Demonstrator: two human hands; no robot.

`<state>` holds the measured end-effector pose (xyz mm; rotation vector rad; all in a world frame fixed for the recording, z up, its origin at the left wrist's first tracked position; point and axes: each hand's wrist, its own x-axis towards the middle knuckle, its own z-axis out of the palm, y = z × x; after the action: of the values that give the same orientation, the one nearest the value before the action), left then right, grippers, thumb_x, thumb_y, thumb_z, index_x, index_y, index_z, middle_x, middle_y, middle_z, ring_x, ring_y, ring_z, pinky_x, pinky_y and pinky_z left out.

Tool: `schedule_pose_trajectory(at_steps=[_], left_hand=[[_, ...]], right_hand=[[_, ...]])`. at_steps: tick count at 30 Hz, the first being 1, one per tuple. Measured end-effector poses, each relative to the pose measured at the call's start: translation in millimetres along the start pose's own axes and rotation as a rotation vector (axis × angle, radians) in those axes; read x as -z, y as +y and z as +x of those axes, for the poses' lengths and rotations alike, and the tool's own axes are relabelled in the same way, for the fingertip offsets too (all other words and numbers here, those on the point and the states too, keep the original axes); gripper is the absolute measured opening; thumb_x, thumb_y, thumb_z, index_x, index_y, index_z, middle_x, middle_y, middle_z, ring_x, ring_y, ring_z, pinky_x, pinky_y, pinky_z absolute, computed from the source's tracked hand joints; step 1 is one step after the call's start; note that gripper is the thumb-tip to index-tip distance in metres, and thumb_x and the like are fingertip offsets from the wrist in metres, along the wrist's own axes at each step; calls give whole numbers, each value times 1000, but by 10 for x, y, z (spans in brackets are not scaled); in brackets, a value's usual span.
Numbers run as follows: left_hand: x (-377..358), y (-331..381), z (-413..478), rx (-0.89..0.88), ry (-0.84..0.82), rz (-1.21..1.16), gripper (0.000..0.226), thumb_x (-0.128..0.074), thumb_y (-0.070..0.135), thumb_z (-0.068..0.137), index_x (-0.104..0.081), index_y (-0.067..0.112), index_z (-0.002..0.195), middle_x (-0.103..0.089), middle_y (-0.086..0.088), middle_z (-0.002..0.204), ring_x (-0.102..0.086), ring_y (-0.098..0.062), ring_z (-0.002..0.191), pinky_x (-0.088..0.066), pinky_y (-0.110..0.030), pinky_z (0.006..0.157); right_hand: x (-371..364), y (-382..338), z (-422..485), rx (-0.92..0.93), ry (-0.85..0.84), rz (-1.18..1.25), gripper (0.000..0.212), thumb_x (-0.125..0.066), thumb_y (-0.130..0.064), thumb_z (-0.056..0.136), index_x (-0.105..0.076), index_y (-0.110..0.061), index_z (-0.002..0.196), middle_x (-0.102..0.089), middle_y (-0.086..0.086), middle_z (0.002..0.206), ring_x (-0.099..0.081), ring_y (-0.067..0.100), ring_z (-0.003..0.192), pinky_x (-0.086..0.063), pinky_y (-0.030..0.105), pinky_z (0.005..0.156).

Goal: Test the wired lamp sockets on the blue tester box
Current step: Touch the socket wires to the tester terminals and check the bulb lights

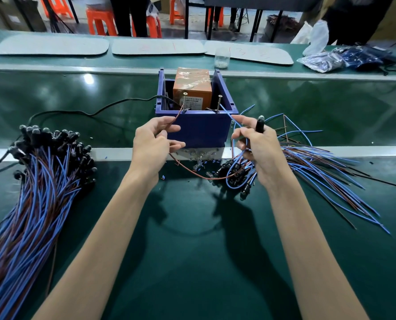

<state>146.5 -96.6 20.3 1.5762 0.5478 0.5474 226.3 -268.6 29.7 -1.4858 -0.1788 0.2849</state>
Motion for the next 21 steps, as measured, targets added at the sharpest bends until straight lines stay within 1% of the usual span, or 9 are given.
schedule_pose_trajectory(at_steps=[3, 6, 8, 11, 18, 21], left_hand=[[2, 1, -5, 2, -2, 10, 36, -31, -5, 100, -59, 15, 108, -65, 2, 95, -65, -3, 52, -46, -9, 51], [12, 7, -12, -7, -8, 22, 37, -31, -4, 100, -59, 20, 106, -64, 4, 95, -65, -3, 53, -47, -9, 52], [18, 10, -15, -15, -11, 32, 38, -31, -4, 100, -59, 22, 105, -64, 5, 95, -65, -3, 53, -47, -9, 52], [19, 12, -19, -18, -11, 42, 38, -32, -4, 100, -59, 22, 106, -64, 5, 95, -66, -3, 54, -47, -9, 52], [17, 14, -18, -18, -7, 54, 38, -32, -4, 100, -59, 22, 108, -64, 5, 96, -66, -3, 55, -47, -9, 52], [5, 21, -19, -14, -15, 52, 38, -33, -4, 100, -59, 22, 108, -64, 5, 96, -66, -3, 55, -47, -10, 52]], right_hand=[[0, -11, -8, 2, 8, -7, 34, -39, 2, 94, -63, -16, 108, -57, -7, 64, -40, 2, 44, -25, 11, 37], [-15, -19, -19, 9, 42, -28, 35, -38, 4, 92, -61, -9, 115, -56, -9, 60, -39, 1, 43, -26, 11, 38], [-27, -28, -30, 4, 48, -42, 36, -38, 4, 91, -60, -6, 118, -55, -7, 63, -38, 1, 43, -26, 11, 38], [-20, -55, -43, -1, 44, -48, 36, -38, 5, 92, -60, -7, 118, -55, -5, 66, -38, 1, 44, -26, 11, 38], [-22, -63, -65, -2, 43, -56, 35, -40, 5, 90, -62, -11, 110, -55, -3, 66, -39, 2, 45, -27, 11, 39], [-16, -64, -60, -3, 42, -61, 35, -40, 5, 89, -63, -12, 110, -55, -4, 65, -39, 2, 45, -28, 11, 39]])
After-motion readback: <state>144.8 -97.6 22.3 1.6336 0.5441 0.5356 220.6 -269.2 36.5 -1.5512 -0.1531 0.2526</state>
